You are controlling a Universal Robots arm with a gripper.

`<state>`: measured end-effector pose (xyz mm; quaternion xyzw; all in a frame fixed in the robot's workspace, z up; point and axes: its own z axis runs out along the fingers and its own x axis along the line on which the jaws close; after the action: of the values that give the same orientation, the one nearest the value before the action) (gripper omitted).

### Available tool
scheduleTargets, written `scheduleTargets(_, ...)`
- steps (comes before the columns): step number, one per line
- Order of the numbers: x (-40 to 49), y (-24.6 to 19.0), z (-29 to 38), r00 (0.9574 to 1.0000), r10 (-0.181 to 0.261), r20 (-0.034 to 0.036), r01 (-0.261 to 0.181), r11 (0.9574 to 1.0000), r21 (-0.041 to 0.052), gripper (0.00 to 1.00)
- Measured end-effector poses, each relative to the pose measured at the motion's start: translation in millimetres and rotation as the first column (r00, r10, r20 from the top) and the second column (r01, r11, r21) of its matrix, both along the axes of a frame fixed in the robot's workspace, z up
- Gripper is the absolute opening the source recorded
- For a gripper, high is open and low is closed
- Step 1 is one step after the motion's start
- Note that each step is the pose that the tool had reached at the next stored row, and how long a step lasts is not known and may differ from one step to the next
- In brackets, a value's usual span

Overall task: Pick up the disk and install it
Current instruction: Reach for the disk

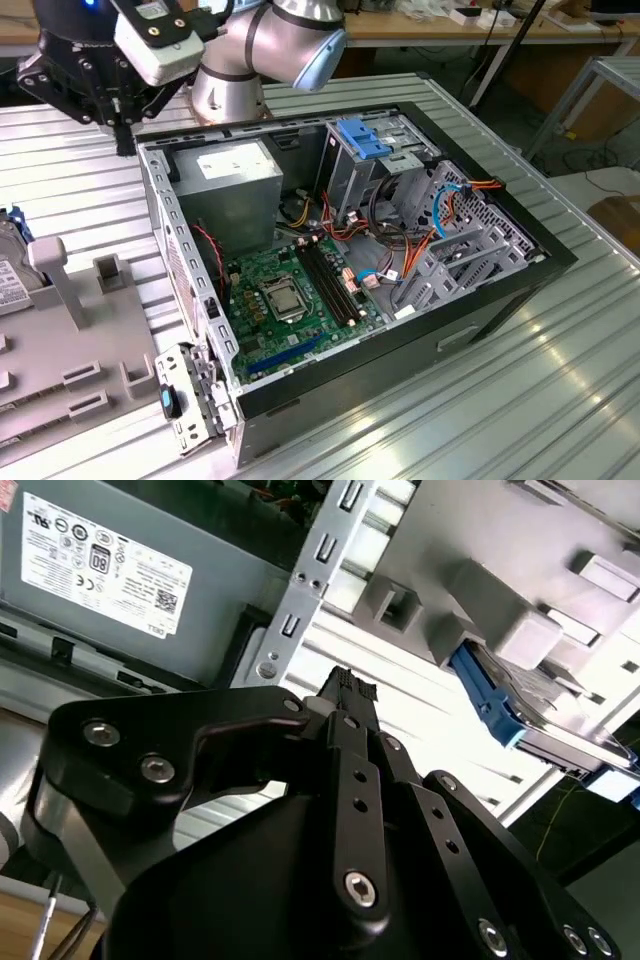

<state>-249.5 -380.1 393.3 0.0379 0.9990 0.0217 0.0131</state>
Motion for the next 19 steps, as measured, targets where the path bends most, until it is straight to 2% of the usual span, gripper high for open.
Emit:
scheduleTargets(1,-8.5,0.8,0.0,1.0000,0.000,0.0000,0.000,1.0000,0.0000,0.11)
scheduleTargets(5,-30.7,2.7,0.0,1.0000,0.000,0.0001,0.000,1.0000,0.0001,0.11)
scheduleTargets(7,-44.7,4.8,0.0,1.0000,0.000,0.0000,0.000,1.0000,0.0000,0.11)
scheduleTargets(10,-60.4,7.8,0.0,1.0000,0.000,0.0001,0.000,1.0000,0.0000,0.11)
scheduleTargets(17,-116.4,9.4,0.0,1.0000,0.000,0.0000,0.000,1.0000,0.0000,0.11)
scheduleTargets(19,-137.8,9.4,0.0,1.0000,0.000,0.0000,0.000,1.0000,0.0000,0.11)
